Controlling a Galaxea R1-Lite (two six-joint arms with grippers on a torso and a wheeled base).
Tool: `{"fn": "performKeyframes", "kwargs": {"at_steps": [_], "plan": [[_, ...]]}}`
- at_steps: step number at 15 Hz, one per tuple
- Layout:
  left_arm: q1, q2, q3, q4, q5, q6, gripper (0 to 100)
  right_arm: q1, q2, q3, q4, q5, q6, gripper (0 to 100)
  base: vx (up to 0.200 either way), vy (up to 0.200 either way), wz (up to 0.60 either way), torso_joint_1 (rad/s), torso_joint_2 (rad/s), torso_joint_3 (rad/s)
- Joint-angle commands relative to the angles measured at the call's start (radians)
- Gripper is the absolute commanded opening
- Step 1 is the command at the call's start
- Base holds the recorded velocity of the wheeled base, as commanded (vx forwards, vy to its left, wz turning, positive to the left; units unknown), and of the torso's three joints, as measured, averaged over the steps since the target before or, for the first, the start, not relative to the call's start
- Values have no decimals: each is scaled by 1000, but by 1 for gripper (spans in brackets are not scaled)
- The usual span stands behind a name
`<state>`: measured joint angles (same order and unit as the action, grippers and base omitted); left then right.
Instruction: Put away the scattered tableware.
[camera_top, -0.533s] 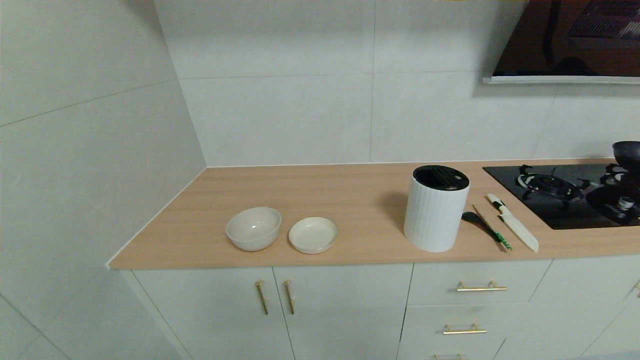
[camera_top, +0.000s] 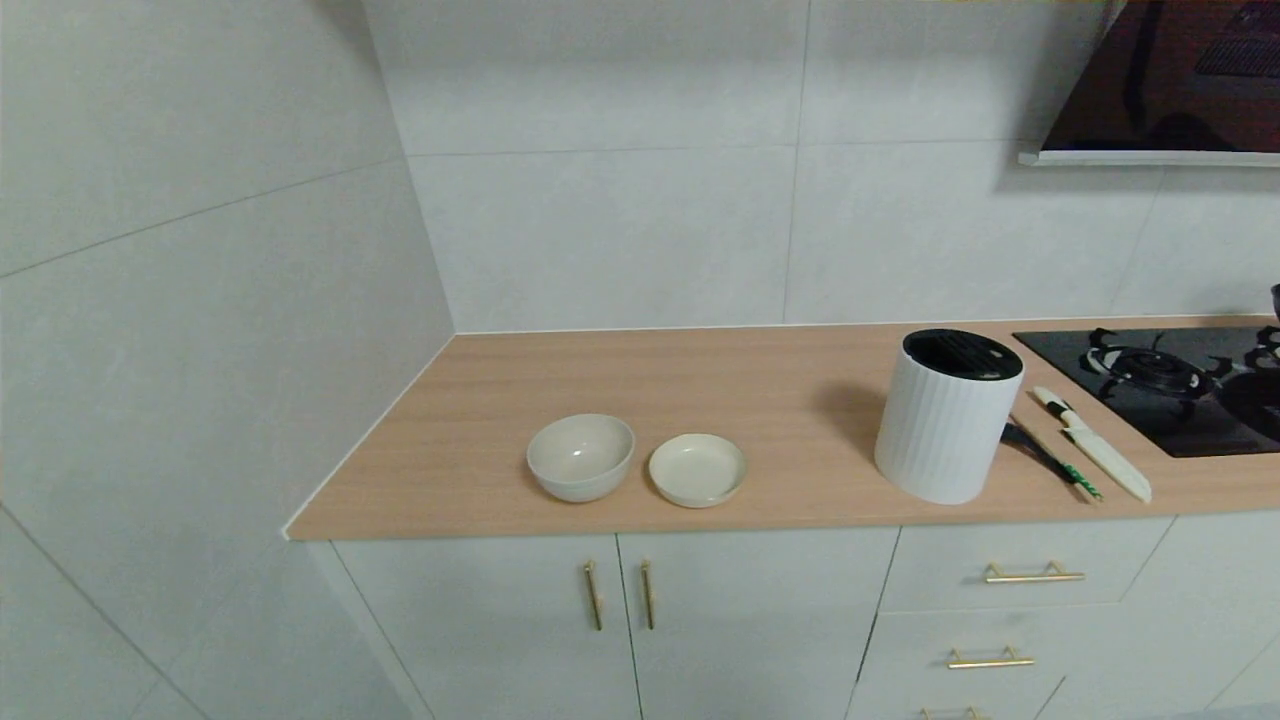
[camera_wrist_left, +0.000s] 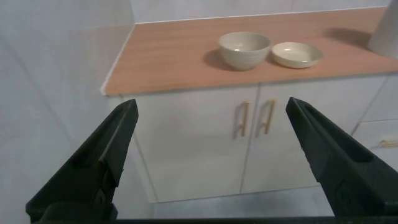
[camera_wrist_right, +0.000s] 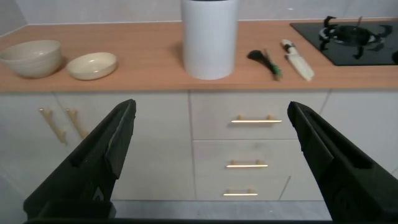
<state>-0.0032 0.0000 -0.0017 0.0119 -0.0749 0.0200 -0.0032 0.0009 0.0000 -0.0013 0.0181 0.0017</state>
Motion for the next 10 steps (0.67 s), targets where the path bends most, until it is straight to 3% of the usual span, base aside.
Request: {"fn": "performKeyframes", "kwargs": {"at_steps": [1, 5, 10], "plan": [[0, 0, 0, 0, 0, 0, 100, 0, 1, 0, 0, 0, 0, 100, 0, 200, 0, 2, 2, -2], [0, 0, 0, 0, 0, 0, 100, 0, 1, 0, 0, 0, 0, 100, 0, 200, 0, 4, 1, 4], [0, 0, 0, 0, 0, 0, 100, 0, 1, 0, 0, 0, 0, 100, 0, 0, 0, 0, 0, 0]]}}
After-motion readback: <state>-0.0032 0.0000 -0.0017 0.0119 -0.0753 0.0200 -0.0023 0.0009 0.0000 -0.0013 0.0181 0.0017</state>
